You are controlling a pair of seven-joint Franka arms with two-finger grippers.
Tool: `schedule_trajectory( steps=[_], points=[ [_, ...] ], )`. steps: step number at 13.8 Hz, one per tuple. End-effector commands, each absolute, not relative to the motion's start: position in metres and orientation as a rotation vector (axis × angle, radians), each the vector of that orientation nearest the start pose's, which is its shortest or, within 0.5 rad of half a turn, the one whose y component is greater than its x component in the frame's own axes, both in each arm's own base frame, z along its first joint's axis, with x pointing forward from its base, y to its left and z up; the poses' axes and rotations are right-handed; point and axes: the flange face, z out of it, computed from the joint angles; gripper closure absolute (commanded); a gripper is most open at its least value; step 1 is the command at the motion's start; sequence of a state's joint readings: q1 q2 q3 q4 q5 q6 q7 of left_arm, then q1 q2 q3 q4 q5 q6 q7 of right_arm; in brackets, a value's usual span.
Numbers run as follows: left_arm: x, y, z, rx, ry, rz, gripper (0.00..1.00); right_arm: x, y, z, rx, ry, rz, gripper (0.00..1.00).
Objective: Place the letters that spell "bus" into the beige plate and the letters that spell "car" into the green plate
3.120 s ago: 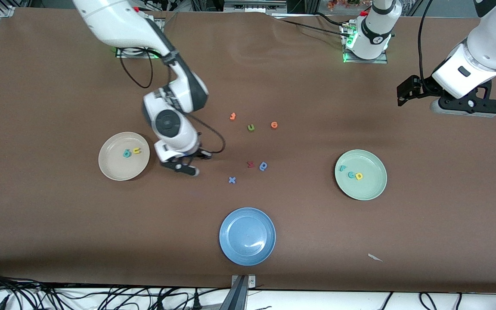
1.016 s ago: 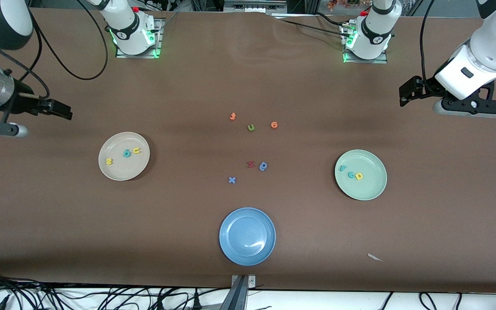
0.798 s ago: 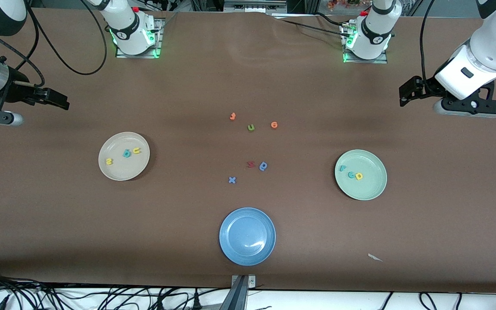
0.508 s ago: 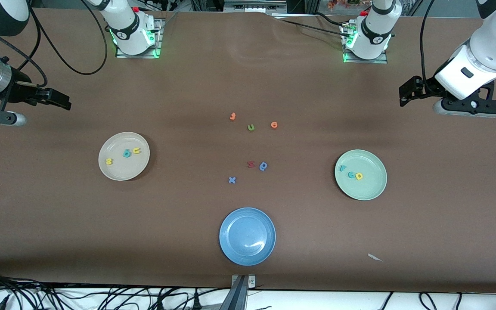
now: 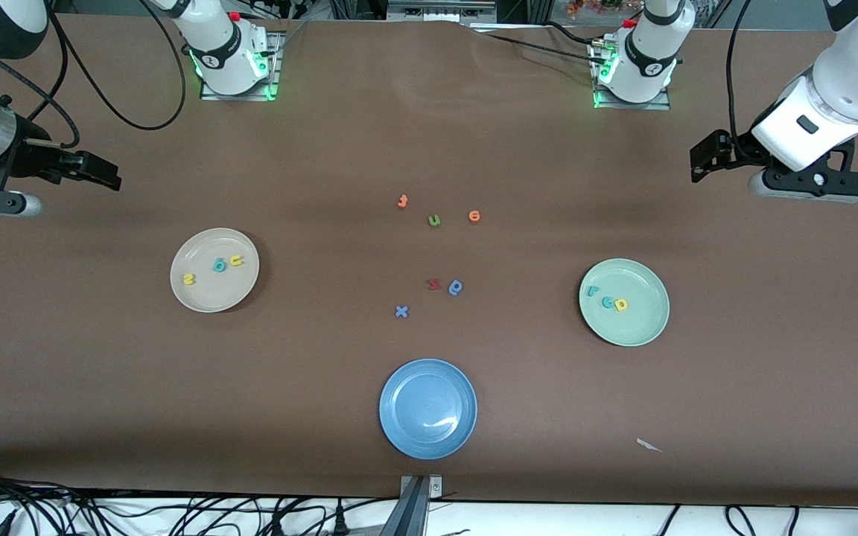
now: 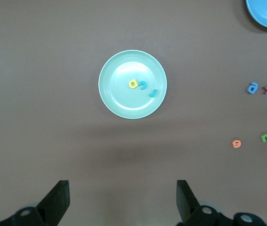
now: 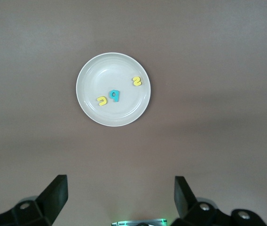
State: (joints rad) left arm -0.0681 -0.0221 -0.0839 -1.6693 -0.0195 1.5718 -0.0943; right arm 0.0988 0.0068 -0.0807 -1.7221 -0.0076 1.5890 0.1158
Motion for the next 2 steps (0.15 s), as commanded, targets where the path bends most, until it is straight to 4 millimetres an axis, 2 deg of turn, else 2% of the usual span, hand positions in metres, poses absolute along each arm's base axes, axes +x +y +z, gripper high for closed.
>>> schedule_trajectory(
  steps=[1,2],
  points=[
    [0.5326,-0.0871,0.5995,-3.124,0.127,0.114,0.00,0.5512,0.0088,0.5579,-3.132,0.131,0.227,0.00],
    [0.5326,-0.0871,0.5995,-3.124,0.127,0.114,0.00,0.5509,0.0104,0.5578,-3.133,0.128,0.229,0.00]
  ],
)
